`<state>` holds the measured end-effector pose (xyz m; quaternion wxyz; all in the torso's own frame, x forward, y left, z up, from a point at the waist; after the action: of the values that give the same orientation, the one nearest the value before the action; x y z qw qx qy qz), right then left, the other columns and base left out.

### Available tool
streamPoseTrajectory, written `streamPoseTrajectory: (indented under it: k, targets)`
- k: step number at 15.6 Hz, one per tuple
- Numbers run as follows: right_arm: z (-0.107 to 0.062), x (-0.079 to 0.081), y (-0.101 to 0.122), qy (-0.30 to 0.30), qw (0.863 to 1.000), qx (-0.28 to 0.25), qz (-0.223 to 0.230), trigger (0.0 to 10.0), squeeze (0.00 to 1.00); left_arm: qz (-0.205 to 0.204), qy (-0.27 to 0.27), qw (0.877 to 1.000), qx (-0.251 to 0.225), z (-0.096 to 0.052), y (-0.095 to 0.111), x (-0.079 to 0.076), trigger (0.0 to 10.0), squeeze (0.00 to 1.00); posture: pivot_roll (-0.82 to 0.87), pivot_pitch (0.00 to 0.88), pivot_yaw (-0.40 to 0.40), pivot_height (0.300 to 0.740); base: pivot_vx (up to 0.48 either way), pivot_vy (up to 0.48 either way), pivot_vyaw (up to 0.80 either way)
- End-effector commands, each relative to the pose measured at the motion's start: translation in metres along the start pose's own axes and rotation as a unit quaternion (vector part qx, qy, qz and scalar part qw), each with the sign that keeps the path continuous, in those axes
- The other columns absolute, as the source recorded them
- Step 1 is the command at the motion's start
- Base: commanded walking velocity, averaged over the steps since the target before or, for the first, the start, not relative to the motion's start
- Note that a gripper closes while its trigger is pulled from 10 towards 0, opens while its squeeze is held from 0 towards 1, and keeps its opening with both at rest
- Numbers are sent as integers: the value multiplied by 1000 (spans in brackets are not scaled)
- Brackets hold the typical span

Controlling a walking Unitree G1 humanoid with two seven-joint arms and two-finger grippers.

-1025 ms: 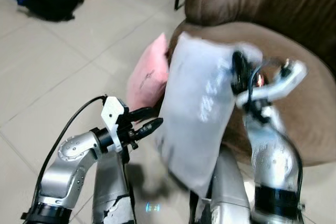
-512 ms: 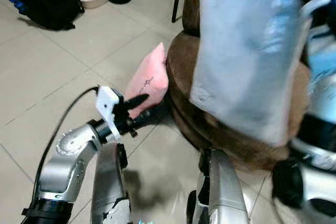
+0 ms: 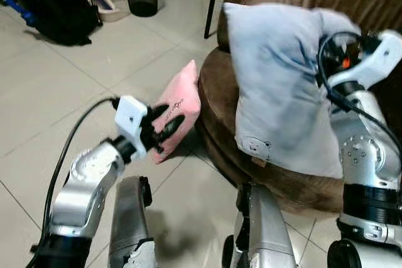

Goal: Move the pillow to the sofa from floor

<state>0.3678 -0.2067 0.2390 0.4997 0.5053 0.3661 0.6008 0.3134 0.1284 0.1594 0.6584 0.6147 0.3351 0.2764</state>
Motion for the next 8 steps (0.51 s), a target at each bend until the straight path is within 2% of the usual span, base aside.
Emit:
streamPoseTrajectory:
  k: [1, 4, 6, 8]
  targets:
    - [-2, -10, -7, -24, 999, 20, 9, 10000, 0, -2, -12, 1000, -4, 3, 3, -6, 10000, 0, 101, 72, -81, 545, 0, 0, 0]
    - [-6, -20, 0, -42, 999, 6, 0, 10000, 0, 2, -12, 1000, 2, 7, 1, -8, 10000, 0, 91, 53, -70, 575, 0, 0, 0]
    - [-8, -21, 0, -45, 999, 5, -4, 10000, 0, -7, -20, 1000, 6, 6, -2, -10, 10000, 0, 90, 47, -69, 590, 0, 0, 0]
    - [-12, -23, 3, -49, 999, 3, -4, 10000, 0, -12, 1, 1000, 1, 7, -4, -9, 10000, 0, 90, 36, -78, 610, 0, 0, 0]
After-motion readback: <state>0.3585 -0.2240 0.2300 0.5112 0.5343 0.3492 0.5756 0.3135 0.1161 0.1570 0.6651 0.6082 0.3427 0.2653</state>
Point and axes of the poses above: a point about 5 cm out from each wrist's last joint towards the gripper, its own z axis pointing out of the wrist towards the gripper, its own y axis along the axis of the wrist's last joint, x = y × z, the point moved 4 cm from there along z, pointing out of the wrist towards the gripper, and after that the axes turned 11 degrees about -z, right-handed, at the moved point
